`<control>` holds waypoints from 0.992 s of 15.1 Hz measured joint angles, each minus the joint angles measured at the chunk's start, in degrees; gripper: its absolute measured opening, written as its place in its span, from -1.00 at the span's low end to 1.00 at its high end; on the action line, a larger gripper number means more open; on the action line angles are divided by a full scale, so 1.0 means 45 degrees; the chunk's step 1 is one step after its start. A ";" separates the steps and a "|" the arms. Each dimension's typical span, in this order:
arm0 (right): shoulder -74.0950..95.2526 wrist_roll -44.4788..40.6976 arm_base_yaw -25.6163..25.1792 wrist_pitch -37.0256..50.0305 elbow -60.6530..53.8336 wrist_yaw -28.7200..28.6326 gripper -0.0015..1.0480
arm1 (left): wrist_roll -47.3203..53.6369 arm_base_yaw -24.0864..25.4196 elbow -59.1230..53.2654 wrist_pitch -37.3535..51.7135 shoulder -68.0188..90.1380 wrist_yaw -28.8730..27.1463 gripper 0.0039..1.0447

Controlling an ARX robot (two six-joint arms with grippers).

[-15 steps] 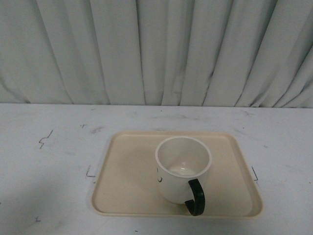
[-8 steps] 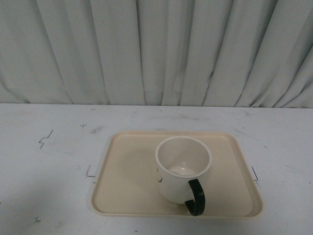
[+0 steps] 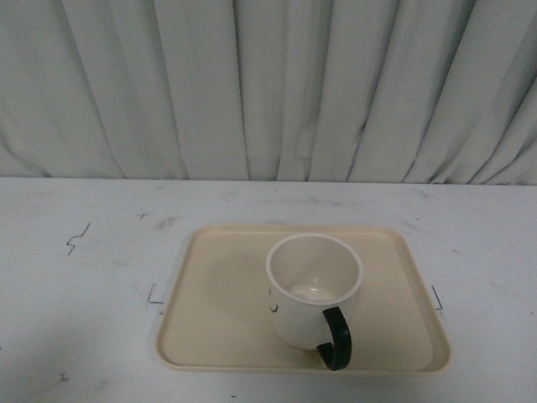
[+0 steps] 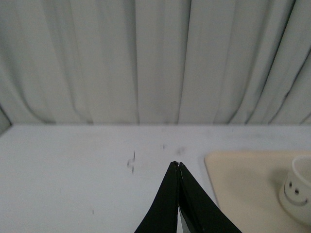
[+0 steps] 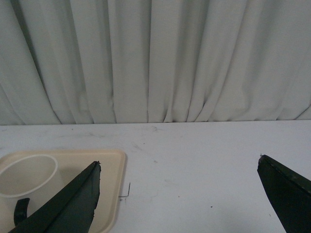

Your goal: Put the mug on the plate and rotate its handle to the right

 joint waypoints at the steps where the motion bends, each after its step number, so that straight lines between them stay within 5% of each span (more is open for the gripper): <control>1: 0.0000 0.0000 0.0000 0.0005 0.0000 -0.0010 0.87 | 0.0000 0.0000 0.0087 0.0233 -0.0063 -0.0024 -0.97; 3: 0.0000 0.0000 0.0000 -0.0005 0.0000 -0.0005 0.87 | -0.0005 0.0000 0.0000 0.0097 -0.0068 0.0000 -0.88; 5: 0.0000 0.0000 0.0000 0.0005 0.0000 -0.0005 0.87 | -0.0005 0.0000 0.0000 0.0083 -0.0068 0.0005 -0.25; 10: 0.0000 0.0000 0.0000 0.0005 0.0000 -0.0005 0.87 | 0.0005 0.0000 0.0000 0.0078 -0.0068 0.0005 0.91; 15: 0.0000 0.0000 0.0000 0.0005 0.0000 -0.0005 0.87 | -0.0005 0.0000 0.0000 0.0078 -0.0068 0.0005 0.88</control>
